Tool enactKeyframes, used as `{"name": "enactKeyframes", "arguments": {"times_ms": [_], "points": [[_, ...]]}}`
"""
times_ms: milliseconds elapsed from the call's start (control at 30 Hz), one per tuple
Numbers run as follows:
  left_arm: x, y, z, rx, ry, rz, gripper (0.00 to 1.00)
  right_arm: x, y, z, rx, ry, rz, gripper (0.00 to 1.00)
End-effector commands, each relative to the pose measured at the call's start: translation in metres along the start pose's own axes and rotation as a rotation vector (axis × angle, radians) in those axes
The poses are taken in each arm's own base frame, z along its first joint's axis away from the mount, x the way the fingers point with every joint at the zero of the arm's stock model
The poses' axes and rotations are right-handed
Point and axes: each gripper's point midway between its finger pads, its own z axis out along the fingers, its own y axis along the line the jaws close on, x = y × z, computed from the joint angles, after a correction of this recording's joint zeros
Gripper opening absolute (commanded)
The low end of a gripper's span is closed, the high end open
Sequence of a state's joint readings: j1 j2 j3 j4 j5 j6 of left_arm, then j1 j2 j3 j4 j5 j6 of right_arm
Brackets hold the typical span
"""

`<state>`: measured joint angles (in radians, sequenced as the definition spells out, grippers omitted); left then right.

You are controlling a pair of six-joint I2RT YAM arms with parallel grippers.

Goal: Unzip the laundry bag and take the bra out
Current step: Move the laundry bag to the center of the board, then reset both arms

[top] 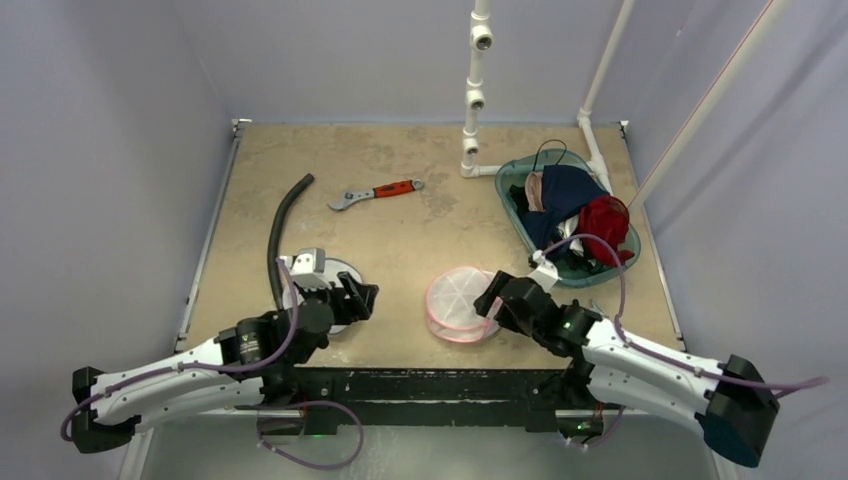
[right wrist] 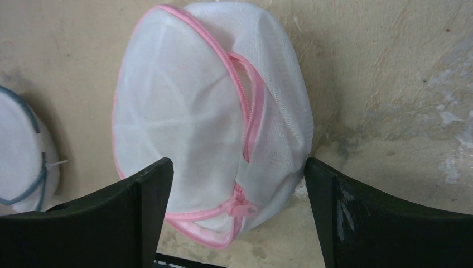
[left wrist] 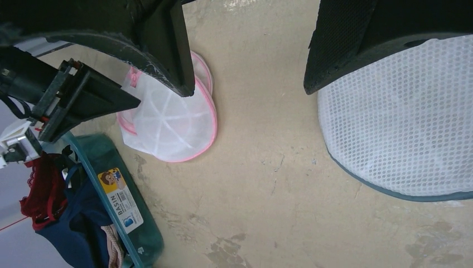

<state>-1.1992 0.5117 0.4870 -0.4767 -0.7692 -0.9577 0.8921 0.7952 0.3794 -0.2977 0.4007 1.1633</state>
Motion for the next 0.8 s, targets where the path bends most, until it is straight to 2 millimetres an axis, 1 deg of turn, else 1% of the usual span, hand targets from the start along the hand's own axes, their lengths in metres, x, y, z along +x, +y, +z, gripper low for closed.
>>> {"name": "enactKeyframes", "arguments": {"times_ms": [0, 67, 167, 267, 333, 400, 467, 500, 533, 567, 633, 667, 767], "points": [[-0.018, -0.003, -0.008, 0.003, -0.034, -0.004, 0.70, 0.004, 0.021, 0.015, -0.057, 0.009, 0.001, 0.90], [-0.018, -0.004, -0.009, 0.009, -0.030, -0.003, 0.70, 0.003, 0.034, 0.019, -0.108, 0.003, -0.018, 0.87], [-0.018, -0.004, -0.008, 0.009, -0.028, -0.002, 0.70, 0.000, 0.060, 0.025, -0.212, -0.020, -0.061, 0.84], [-0.016, -0.002, -0.007, 0.001, -0.028, 0.004, 0.70, -0.004, 0.083, 0.035, -0.255, -0.027, -0.122, 0.84], [-0.015, -0.001, -0.006, -0.007, -0.029, 0.010, 0.70, -0.006, 0.090, 0.042, -0.239, -0.022, -0.154, 0.87], [-0.017, 0.000, -0.006, -0.017, -0.031, 0.016, 0.71, -0.013, 0.094, 0.041, -0.227, -0.040, -0.172, 0.89], [-0.019, 0.000, -0.007, -0.030, -0.033, 0.024, 0.73, -0.026, 0.096, 0.029, -0.236, -0.086, -0.181, 0.90], [-0.021, 0.000, -0.007, -0.038, -0.034, 0.024, 0.74, -0.033, 0.094, 0.021, -0.233, -0.109, -0.187, 0.91], [-0.022, 0.001, -0.007, -0.051, -0.033, 0.028, 0.76, -0.042, 0.094, 0.012, -0.236, -0.142, -0.193, 0.92], [-0.024, 0.002, -0.007, -0.060, -0.034, 0.033, 0.78, -0.053, 0.093, 0.002, -0.231, -0.182, -0.205, 0.97], [-0.026, 0.003, -0.008, -0.080, -0.035, 0.049, 0.80, -0.079, 0.095, -0.024, -0.249, -0.276, -0.229, 0.98], [-0.028, 0.004, -0.008, -0.091, -0.037, 0.060, 0.81, -0.087, 0.096, -0.034, -0.261, -0.304, -0.264, 0.98], [-0.034, 0.010, -0.010, -0.130, -0.050, 0.086, 0.82, -0.107, 0.104, -0.064, -0.322, -0.382, -0.289, 0.98]]}}
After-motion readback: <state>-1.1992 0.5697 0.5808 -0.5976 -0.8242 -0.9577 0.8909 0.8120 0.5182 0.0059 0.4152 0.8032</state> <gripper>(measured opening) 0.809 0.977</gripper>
